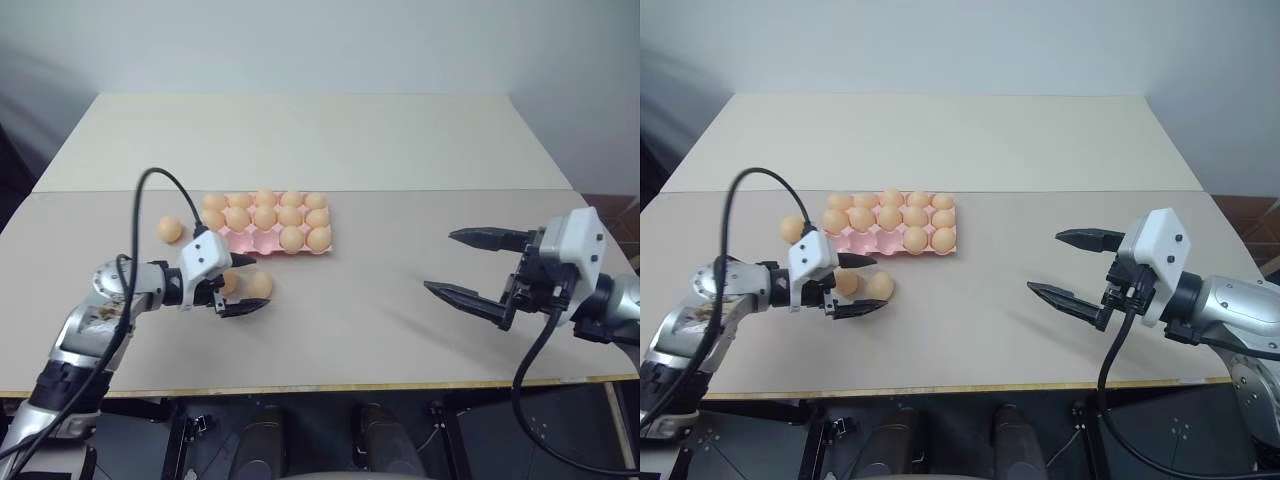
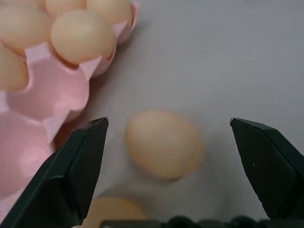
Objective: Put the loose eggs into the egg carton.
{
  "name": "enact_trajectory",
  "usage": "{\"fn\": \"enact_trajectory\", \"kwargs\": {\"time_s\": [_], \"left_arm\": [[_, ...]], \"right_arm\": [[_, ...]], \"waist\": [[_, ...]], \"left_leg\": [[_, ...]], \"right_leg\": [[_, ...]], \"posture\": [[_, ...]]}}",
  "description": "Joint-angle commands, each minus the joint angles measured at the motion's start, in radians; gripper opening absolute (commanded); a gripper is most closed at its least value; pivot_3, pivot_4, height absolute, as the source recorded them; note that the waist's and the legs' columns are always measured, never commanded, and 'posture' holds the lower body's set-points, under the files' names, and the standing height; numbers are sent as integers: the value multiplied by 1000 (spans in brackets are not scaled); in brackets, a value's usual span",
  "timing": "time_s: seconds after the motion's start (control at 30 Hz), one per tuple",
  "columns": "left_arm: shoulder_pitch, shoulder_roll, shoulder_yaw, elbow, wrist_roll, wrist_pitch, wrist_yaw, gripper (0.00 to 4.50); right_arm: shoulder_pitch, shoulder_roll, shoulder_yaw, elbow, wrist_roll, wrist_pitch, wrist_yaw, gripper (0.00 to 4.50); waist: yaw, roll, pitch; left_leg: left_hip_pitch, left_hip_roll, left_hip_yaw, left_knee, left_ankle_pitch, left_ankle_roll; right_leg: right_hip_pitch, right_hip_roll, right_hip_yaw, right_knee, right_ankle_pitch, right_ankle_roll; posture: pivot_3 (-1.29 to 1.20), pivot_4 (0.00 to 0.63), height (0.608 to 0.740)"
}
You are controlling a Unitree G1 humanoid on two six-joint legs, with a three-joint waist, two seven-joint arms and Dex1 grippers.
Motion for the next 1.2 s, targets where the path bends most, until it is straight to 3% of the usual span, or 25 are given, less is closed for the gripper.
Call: {"fn": "enact_trajectory", "kwargs": {"time_s": [0.03, 0.1, 0.2, 0.37, 0.43, 0.73, 1.0, 1.2], "left_arm": [[-44, -15, -18, 37, 46, -44, 11, 4483], [-62, -32, -29, 58, 53, -53, 5, 4483], [-80, -52, -38, 77, 64, -64, 0, 3883], [-84, -59, -33, 83, 59, -73, -18, 2444], [-81, -56, -16, 75, 42, -66, -27, 2136], [-148, -82, 141, 54, -148, 11, -40, 2069], [-298, -179, 68, 255, 10, -70, 98, 2069], [-347, -190, 8, 334, 94, -65, 111, 2069]], "right_arm": [[13, 4, -52, -43, 27, 3, -24, 4500], [24, 7, -57, -50, 28, 2, -31, 4500], [31, 8, -62, -57, 31, 3, -42, 4500], [36, 4, -68, -57, 34, 0, -50, 4500], [37, 4, -68, -57, 35, -1, -52, 4500], [22, 13, -39, -43, 26, -15, -60, 4500], [-12, 25, -9, -31, 9, -21, -63, 4500], [4, 38, -22, -53, 9, -20, -83, 4500]], "waist": [[0, 0, 0], [0, 0, 0], [0, 0, 0], [-1, 0, 0], [0, 0, 0], [0, 0, 0], [1, -1, 0], [-1, -1, 0]], "left_leg": [[0, 0, 0, 0, 0, 0], [-1, 0, 0, 0, 0, 0], [-1, 0, 0, 0, 0, 0], [0, 0, 0, 0, 0, 0], [0, 0, 0, 0, 0, 0], [0, 0, 0, 1, 0, 0], [0, -1, -1, 1, 0, 0], [0, -1, -1, 1, 0, 0]], "right_leg": [[0, 0, 0, 0, 0, 0], [0, 0, 0, -1, 0, 0], [0, 0, 0, 0, 0, 0], [0, 0, 0, 0, 0, 0], [0, 0, 0, 0, 0, 0], [0, 0, 0, 0, 0, 0], [2, 0, -1, -1, 0, 1], [1, 0, 0, 0, 1, 1]], "posture": [[0, 150, 740], [0, 150, 740], [0, 150, 740], [0, 150, 740], [0, 150, 740], [0, 150, 740], [0, 150, 740], [0, 150, 740]]}}
